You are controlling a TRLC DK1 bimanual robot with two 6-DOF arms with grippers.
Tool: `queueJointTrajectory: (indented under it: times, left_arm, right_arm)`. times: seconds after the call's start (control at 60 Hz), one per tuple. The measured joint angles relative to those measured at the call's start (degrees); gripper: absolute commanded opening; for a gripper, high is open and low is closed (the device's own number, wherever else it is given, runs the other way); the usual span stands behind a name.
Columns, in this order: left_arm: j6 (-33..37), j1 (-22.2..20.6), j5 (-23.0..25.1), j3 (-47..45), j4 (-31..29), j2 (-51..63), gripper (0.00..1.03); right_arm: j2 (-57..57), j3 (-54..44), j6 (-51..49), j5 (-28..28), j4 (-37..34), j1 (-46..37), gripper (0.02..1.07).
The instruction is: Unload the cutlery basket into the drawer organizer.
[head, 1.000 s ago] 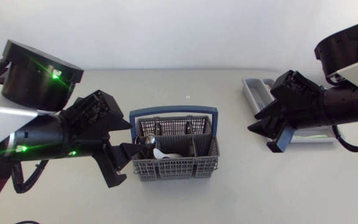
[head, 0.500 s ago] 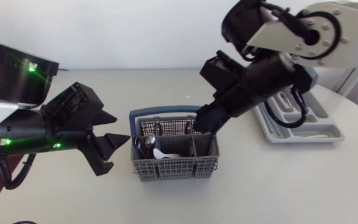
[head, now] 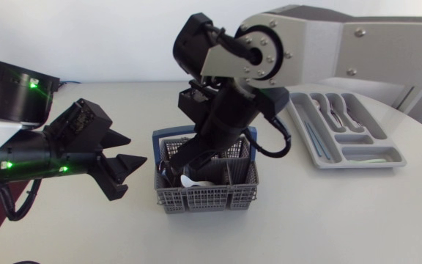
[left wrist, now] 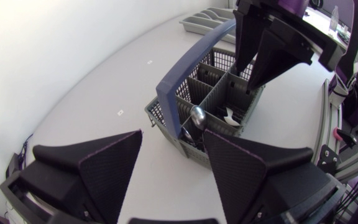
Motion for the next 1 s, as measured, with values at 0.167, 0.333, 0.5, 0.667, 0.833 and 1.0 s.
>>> queueJointTrajectory:
  times: [0.167,0.333,0.5,0.667,0.833,1.0]
  left_arm:
    - [0.0,0.9,0.17,-0.85,0.68,0.0,0.7]
    - [0.0,2.32,1.07,-1.42,1.07,0.0,0.7]
    - [0.2,3.63,1.81,-2.05,1.77,0.0,0.7]
    - [0.46,3.67,2.8,-3.52,2.25,0.0,0.7]
    - [0.79,3.58,4.09,-5.29,4.07,0.0,0.7]
    - [1.57,3.32,4.7,-6.62,4.11,-0.11,0.7]
  right_arm:
    - [3.21,2.95,0.85,2.45,-0.48,1.14,0.54]
    - [5.44,4.04,1.57,2.67,-0.57,4.28,0.54]
    - [7.26,4.63,2.93,2.89,-0.98,5.77,0.52]
    - [8.87,4.7,4.39,4.57,-1.31,5.81,0.49]
    - [11.04,5.31,4.9,6.54,-1.36,6.16,0.43]
    - [12.81,5.92,5.73,8.94,-1.31,7.13,0.37]
